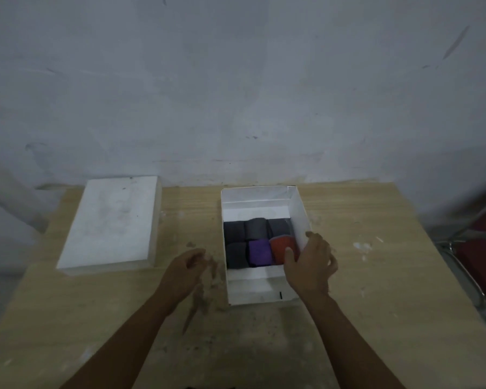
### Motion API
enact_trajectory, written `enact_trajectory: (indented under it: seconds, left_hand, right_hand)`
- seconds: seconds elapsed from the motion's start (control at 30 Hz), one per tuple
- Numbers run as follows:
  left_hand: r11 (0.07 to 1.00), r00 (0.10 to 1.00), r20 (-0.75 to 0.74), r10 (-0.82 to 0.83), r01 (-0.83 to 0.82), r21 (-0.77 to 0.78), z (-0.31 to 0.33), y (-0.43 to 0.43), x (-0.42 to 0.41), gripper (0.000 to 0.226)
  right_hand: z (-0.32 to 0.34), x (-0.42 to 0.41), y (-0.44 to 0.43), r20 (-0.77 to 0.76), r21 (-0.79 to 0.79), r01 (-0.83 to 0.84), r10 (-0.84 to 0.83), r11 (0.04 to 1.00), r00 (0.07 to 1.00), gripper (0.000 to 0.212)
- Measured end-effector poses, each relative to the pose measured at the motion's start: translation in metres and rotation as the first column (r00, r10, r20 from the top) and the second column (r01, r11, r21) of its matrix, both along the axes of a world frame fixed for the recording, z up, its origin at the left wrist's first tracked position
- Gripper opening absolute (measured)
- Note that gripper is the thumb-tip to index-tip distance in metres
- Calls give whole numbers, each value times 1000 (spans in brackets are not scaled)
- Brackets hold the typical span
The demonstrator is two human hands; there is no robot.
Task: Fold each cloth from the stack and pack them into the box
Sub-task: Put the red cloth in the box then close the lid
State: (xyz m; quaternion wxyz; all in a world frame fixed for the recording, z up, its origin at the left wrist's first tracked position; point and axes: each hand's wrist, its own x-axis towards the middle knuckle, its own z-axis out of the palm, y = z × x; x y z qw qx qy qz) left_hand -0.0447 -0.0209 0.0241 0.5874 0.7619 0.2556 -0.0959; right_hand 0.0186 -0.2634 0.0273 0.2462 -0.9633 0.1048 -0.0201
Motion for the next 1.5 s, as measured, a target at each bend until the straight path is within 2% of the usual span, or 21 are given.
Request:
enact_trajectory:
  seconds: [0.13, 0.2, 0.33, 0.37, 0.47, 0.5, 0.6, 0.73, 0.9, 1.0, 1.1, 1.2, 1.37, 1.5]
  left_hand:
    - [996, 996, 27, 84, -85, 39, 4, 52, -3, 26]
    - [986, 988, 44, 146, -149, 77, 4, 84, -6, 26]
    - [944, 961, 89, 260, -273, 188, -3, 148, -15, 27]
    - [927, 954, 97, 285, -300, 224, -7, 161, -19, 26]
    - [852, 927, 104, 361, -373, 368, -22, 196, -27, 24]
    - [826, 917, 98, 387, -393, 404, -28, 206, -30, 25]
    - [774, 875, 36, 482, -445, 451, -43, 229, -34, 37]
    - [802, 864, -40, 501, -447, 397, -53, 239, -34, 47]
    - [853, 872, -88, 482, -445, 272, -60, 251, -33, 63]
    - [848, 856, -105, 507, -474, 237, -76, 259, -37, 83]
    - [814, 824, -46, 565, -547, 196, -54, 245, -35, 63]
    - [804, 815, 3, 580, -572, 162, -40, 229, -32, 51]
    - [822, 816, 144, 560, -569, 28, -16, 195, -37, 56]
    - [849, 821, 248, 514, -529, -8, 1, 153, -47, 56]
  right_hand:
    - [1, 3, 56, 8, 24, -99, 99, 995, 995, 48]
    - [-1, 3, 89, 14, 23, -183, 183, 983, 983, 41]
    - [0, -1, 159, 0, 195, -324, 331, 926, 944, 28]
    - [0, -4, 174, -8, 191, -306, 313, 933, 950, 28]
    - [-4, -9, 209, 137, -64, -329, 335, 942, 932, 29]
    - [-7, -10, 221, 155, -69, -350, 357, 934, 921, 30]
    - [-18, -8, 257, -10, 161, -383, 389, 910, 921, 36]
    - [-42, -5, 290, -238, 309, -439, 516, 843, 823, 46]
    - [-59, -2, 309, -410, 577, -249, 540, 778, 735, 49]
    - [-57, 0, 313, -452, 668, -84, 493, 739, 744, 56]
    - [-52, 4, 314, -421, 686, -15, 413, 727, 807, 55]
    - [-39, 10, 307, -352, 702, -33, 387, 711, 852, 44]
    - [-9, 8, 274, -246, 724, -137, 439, 676, 864, 36]
    - [21, -1, 230, -122, 763, -187, 423, 618, 898, 38]
